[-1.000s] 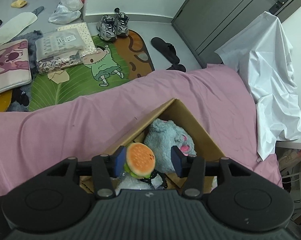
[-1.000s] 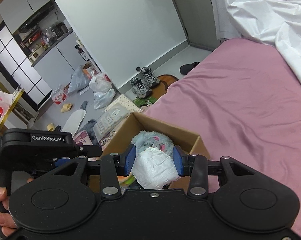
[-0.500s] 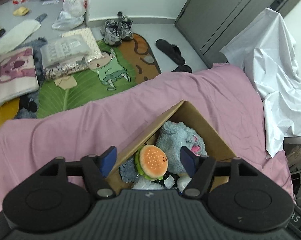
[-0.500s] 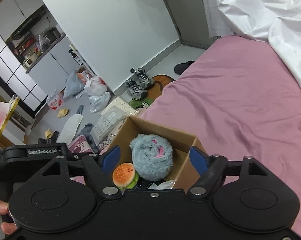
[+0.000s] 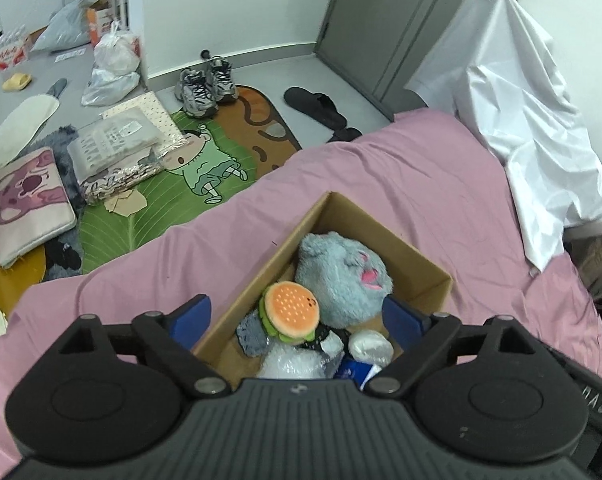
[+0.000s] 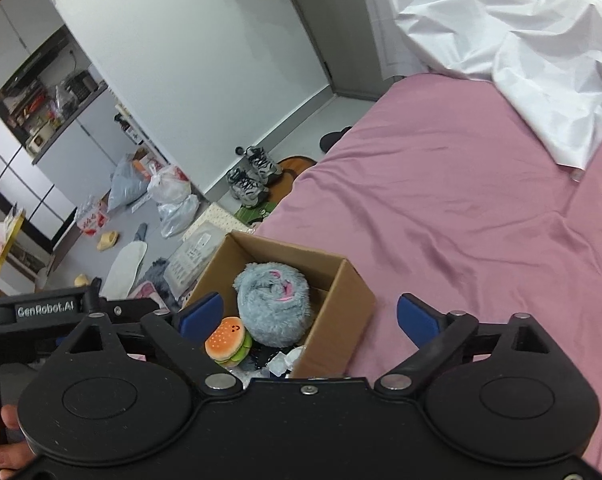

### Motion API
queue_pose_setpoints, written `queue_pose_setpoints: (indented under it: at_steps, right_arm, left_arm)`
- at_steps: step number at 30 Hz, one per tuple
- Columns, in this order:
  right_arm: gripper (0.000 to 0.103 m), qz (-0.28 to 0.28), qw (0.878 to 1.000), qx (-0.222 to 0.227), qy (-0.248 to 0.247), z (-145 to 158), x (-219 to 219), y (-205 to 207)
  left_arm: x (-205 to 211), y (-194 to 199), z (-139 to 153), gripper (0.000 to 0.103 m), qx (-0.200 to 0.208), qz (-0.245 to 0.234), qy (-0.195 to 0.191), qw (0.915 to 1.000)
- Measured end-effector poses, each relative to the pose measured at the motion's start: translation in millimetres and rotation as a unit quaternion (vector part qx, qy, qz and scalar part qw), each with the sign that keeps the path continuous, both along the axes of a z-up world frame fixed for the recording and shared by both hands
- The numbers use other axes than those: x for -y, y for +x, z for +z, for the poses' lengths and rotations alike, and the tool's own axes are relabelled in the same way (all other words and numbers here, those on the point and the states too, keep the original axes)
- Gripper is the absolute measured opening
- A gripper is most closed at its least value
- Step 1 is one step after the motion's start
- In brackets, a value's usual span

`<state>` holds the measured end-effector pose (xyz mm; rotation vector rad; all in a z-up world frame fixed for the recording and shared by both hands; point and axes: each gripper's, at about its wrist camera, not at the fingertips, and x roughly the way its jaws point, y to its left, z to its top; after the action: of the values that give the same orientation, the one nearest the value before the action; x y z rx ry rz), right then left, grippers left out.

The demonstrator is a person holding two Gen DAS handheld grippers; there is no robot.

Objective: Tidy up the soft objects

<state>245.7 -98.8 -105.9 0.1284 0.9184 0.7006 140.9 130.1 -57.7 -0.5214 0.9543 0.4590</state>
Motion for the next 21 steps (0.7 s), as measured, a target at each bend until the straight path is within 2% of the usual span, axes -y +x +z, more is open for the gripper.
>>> queue_pose_setpoints:
  at_steps: [6, 13, 21]
  right_arm:
    - [0.103, -0.022, 1.000, 0.011, 0.010, 10, 22, -14]
    - [0.103, -0.032, 0.999, 0.024, 0.008, 12, 47, -29]
    - [0.103, -0.041, 0.998, 0.019, 0.036, 14, 65, -48]
  left_arm:
    - [19, -7, 7, 0.093, -0.009, -0.036, 0.012, 0.9992]
    - [39, -18, 14, 0.097, -0.012, -0.061, 0.022, 0.9978]
    - [57, -33, 25, 0.102, 0.003, -0.083, 0.037, 0.9958]
